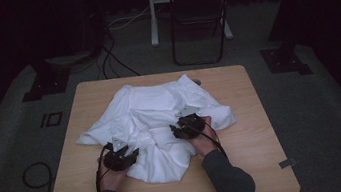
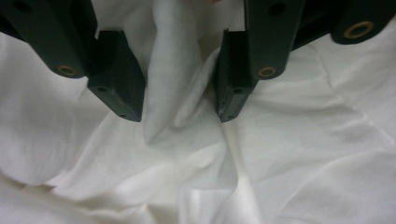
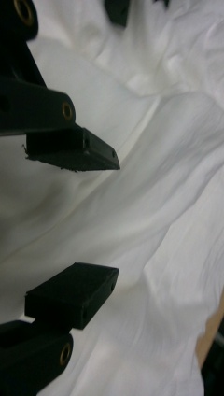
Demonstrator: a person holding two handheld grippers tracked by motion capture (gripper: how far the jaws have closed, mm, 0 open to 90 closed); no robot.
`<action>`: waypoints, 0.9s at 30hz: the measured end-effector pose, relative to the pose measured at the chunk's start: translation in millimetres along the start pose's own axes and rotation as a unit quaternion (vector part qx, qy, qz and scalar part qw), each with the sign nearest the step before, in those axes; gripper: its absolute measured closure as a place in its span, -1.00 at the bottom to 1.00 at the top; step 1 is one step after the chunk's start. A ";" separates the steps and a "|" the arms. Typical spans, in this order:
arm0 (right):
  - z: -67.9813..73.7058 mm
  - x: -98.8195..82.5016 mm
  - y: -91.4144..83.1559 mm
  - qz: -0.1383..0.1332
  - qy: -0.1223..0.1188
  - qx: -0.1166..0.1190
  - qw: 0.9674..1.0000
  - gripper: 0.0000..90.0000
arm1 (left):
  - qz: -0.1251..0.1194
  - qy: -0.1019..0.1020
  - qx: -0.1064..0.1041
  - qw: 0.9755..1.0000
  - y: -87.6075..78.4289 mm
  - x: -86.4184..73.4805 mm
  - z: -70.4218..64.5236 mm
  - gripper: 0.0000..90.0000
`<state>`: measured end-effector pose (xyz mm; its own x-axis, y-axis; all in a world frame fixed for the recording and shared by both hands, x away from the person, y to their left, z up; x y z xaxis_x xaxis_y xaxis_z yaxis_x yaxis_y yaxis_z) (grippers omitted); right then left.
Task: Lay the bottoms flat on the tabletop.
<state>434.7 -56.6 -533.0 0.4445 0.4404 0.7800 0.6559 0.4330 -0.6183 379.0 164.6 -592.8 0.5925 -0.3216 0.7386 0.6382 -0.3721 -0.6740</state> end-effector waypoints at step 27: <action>1.3 -39.7 15.1 0.067 0.040 -0.040 0.996 0.90 | -0.014 0.035 0.085 0.996 3.9 1.2 -11.0 0.83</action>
<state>426.2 -66.5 -573.4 0.5761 0.4240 0.6988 0.6329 0.3096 -0.7096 376.8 153.2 -594.5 0.5416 -0.3754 0.7522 0.7311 -0.2314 -0.6418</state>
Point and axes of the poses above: each handheld gripper's, and its own axes: y roughly forward along the jaws, x roughly out of its top, z roughly to its left, the point moved 7 cm from there along y, roughly forward along the jaws, and after that the axes turned 1 degree about -x, right-handed, at the moved point
